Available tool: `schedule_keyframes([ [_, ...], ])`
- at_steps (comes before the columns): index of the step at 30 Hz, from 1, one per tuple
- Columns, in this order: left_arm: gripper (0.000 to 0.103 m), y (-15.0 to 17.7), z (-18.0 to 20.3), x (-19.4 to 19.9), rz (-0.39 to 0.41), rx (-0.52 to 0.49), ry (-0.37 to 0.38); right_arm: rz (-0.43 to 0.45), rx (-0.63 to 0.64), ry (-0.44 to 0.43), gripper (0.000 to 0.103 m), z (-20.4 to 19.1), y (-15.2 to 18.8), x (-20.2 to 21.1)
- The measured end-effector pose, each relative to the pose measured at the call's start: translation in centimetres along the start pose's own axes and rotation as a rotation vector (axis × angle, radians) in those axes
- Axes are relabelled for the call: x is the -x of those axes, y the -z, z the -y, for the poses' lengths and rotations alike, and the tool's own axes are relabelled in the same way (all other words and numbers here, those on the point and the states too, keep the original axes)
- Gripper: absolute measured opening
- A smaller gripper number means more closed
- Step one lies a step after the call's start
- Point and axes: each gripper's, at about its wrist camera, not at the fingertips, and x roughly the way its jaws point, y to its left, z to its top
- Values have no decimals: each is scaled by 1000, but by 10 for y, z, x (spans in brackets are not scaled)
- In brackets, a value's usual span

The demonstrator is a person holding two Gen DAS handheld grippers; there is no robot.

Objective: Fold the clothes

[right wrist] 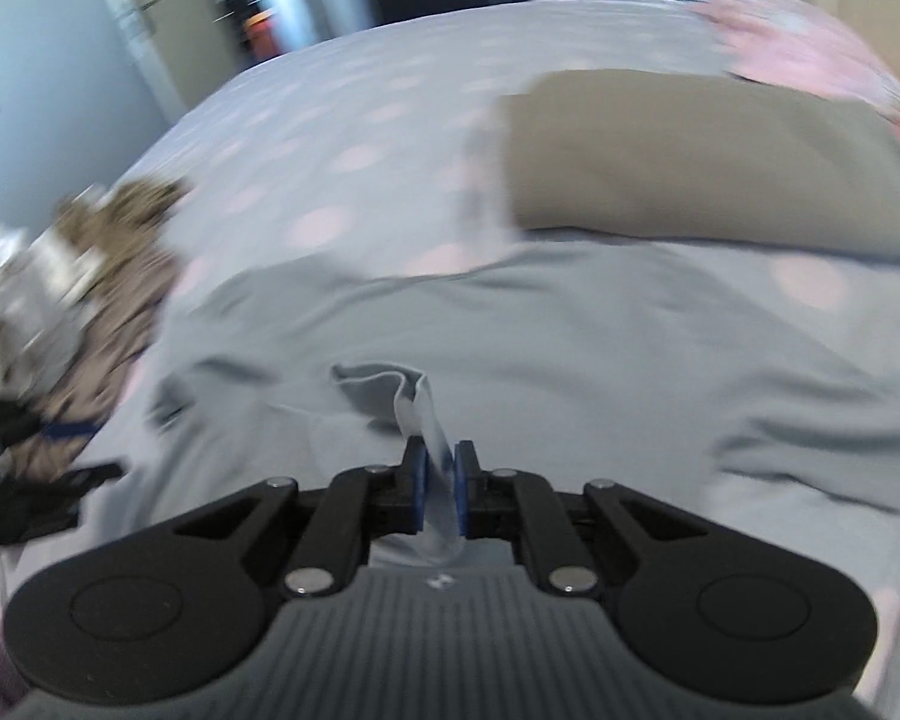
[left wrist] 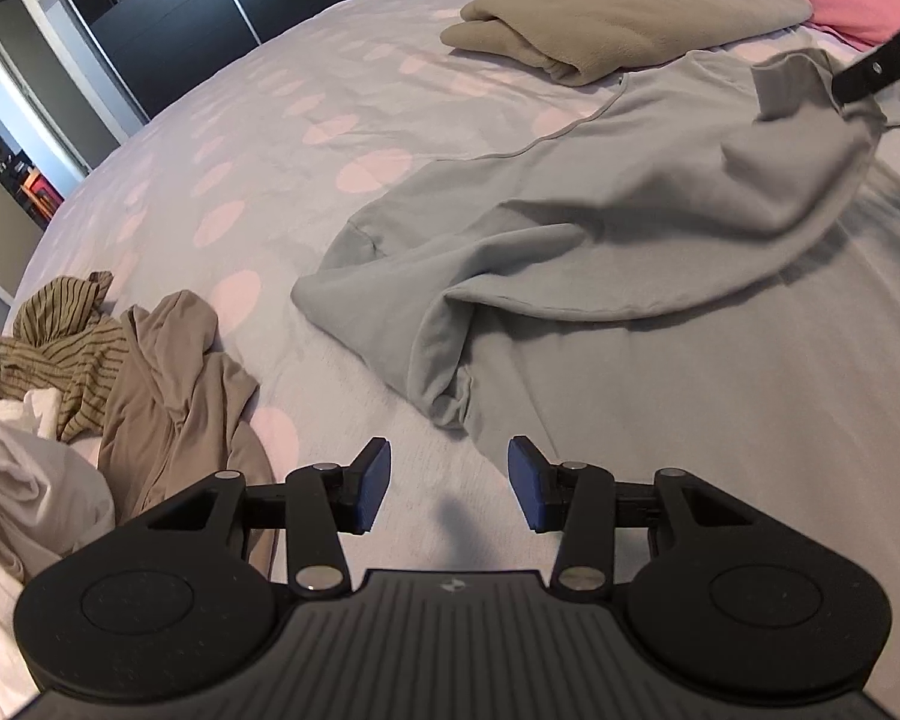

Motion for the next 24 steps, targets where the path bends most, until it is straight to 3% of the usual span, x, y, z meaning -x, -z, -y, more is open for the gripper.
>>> schedule_keyframes([
  [6,41,-1,-3,-12,14,22,9,7,-154,74,9,41,-1,-13],
  [13,41,-4,2,-18,25,15,32,1,-135,195,3,64,11,-15],
  [15,41,-5,3,-20,22,9,31,-23,-185,161,3,77,16,-20],
  [18,41,-8,3,-21,22,13,23,-20,-249,114,13,90,20,-24],
  [20,41,-10,2,-23,22,18,18,9,-241,117,31,91,18,-25],
  [21,41,-10,1,-24,21,21,16,20,-237,115,34,91,16,-27],
  [24,41,-11,-1,-26,15,28,15,29,-227,96,34,92,9,-40],
])
